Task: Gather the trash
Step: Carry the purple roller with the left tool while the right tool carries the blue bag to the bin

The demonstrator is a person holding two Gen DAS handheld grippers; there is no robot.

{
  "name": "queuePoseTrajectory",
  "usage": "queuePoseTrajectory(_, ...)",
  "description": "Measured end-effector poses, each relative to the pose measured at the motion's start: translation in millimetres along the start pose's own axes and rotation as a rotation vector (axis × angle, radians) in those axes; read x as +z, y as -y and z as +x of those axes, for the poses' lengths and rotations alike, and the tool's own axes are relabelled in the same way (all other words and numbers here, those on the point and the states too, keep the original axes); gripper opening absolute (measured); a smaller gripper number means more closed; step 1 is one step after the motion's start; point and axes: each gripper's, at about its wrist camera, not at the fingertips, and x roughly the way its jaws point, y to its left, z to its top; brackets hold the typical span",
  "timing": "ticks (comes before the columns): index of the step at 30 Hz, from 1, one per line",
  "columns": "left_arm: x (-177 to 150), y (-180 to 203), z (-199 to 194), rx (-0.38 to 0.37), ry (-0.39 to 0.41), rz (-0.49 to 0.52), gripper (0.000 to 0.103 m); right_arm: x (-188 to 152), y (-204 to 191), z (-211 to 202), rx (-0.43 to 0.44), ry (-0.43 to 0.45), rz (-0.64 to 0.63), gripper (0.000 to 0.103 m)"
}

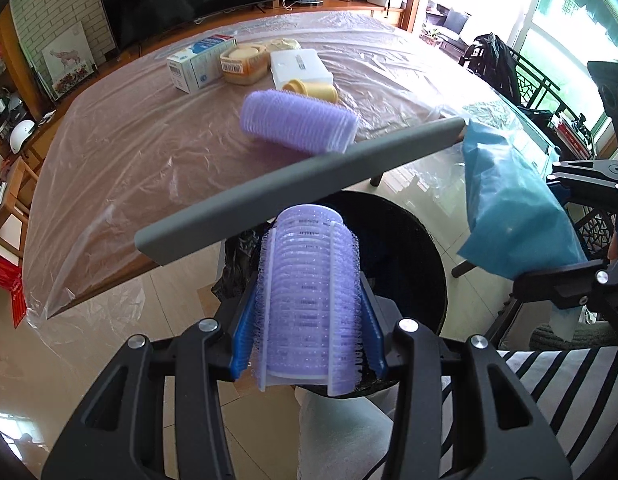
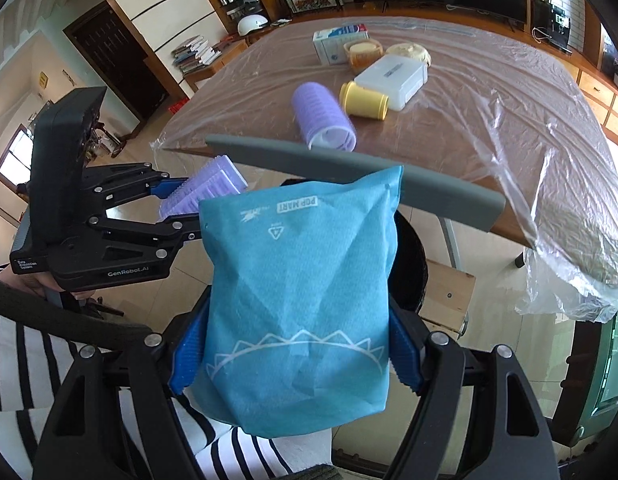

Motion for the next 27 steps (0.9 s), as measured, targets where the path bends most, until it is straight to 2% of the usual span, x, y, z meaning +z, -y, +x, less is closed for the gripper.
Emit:
queuePoseTrajectory(5,-4,3,9,-0.004,-0.023,-0.002,0.046,-4,2,16,-0.007,-0.039,0.003,0.075)
queuePoseTrajectory(27,-18,4,42,-0.006,-0.062,-0.011,0.046,3,12,66,-0.069,-0.106,0.082,0.075)
